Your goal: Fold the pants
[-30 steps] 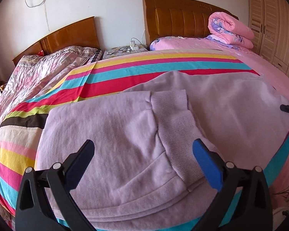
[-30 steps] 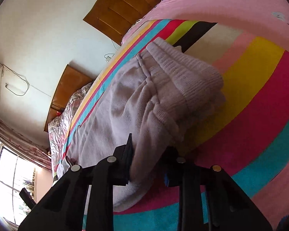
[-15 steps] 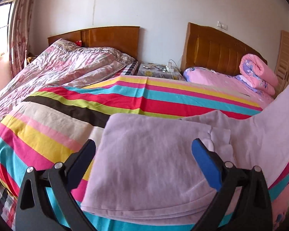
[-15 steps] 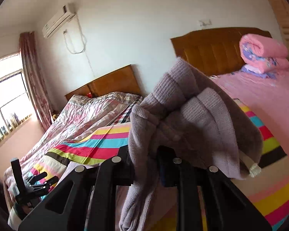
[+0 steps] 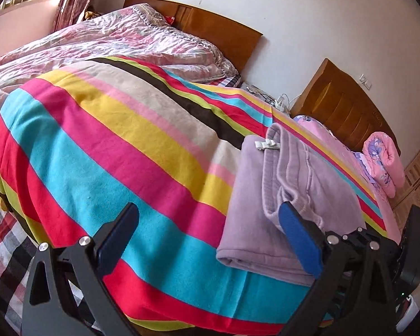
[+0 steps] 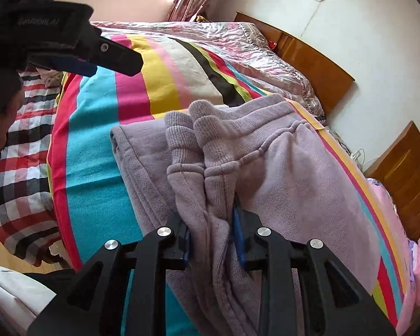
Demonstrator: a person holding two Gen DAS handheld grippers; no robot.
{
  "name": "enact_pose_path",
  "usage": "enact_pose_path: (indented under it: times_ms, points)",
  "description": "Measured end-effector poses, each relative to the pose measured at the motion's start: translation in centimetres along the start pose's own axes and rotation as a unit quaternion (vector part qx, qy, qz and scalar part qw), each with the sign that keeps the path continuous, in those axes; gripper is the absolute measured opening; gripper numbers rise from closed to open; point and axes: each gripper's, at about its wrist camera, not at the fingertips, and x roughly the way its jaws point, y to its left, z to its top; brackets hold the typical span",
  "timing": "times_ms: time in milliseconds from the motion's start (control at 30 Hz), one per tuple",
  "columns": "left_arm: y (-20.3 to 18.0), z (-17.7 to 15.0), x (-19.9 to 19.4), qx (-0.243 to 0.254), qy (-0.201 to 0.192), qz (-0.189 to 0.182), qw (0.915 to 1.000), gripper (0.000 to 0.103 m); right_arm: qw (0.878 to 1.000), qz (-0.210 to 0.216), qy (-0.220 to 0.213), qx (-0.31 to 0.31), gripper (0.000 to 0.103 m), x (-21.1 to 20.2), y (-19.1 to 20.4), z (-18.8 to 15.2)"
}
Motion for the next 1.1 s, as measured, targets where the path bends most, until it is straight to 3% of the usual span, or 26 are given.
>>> enact_pose_path:
  times_ms: [33,133,233,267,333,433,567,600,633,800,933,1100]
  points:
    - [-0.4,0.0,0.1,-0.001,0.002,-0.017,0.9998,0.1,1.0,0.016,0.001,0.012,0.039,-0.1,-0.5,-0.3]
    - [-1.3,0.3,0.7,-0.004,0.008,-0.047,0.9988,0.1,0.992,0.094,0.004,0.084,0.047,-0.2,-2.5,-0.1]
    - [-1.4,0.3,1.0,-0.005,0.007,-0.044,0.999,0.1,0.96,0.219,-0.009,0.177,0.07,-0.7,-5.5,0.8]
    - [-1.2,0.3,1.1,-0.008,0.008,-0.042,0.999,0.1,0.953,0.234,-0.011,0.192,0.07,-0.9,-6.3,1.2]
    - [-0.7,0.1,1.3,-0.015,0.011,-0.034,0.9992,0.1,0.956,0.225,-0.004,0.189,0.07,-0.8,-7.2,2.2]
    - [-0.2,-0.4,1.7,-0.026,0.019,-0.03,0.999,0.1,0.965,0.206,0.04,0.154,0.049,0.9,-6.6,3.6]
    - [0.2,-1.1,1.7,-0.027,0.023,-0.021,0.9992,0.1,0.975,0.182,0.05,0.113,0.045,2.0,-4.6,3.4]
    - [0.4,-1.2,1.7,-0.029,0.023,-0.021,0.9991,0.1,0.977,0.177,0.041,0.111,0.037,1.8,-4.5,3.5]
    - [0.6,-1.2,1.7,-0.031,0.023,-0.02,0.9991,0.1,0.979,0.175,0.027,0.104,0.01,1.1,-4.3,3.7]
    - [1.2,-1.1,1.2,-0.039,0.013,-0.012,0.9991,0.1,0.989,0.132,-0.026,0.068,0.01,-3.0,-3.6,5.7]
    - [1.4,-1.2,0.9,-0.044,0.009,-0.01,0.999,0.1,0.987,0.149,0.027,0.057,0.013,0.4,-2.1,4.1]
    - [1.4,-1.8,0.6,-0.042,0.011,-0.005,0.999,0.1,0.983,0.169,0.022,0.075,0.023,1.0,-2.2,3.1]
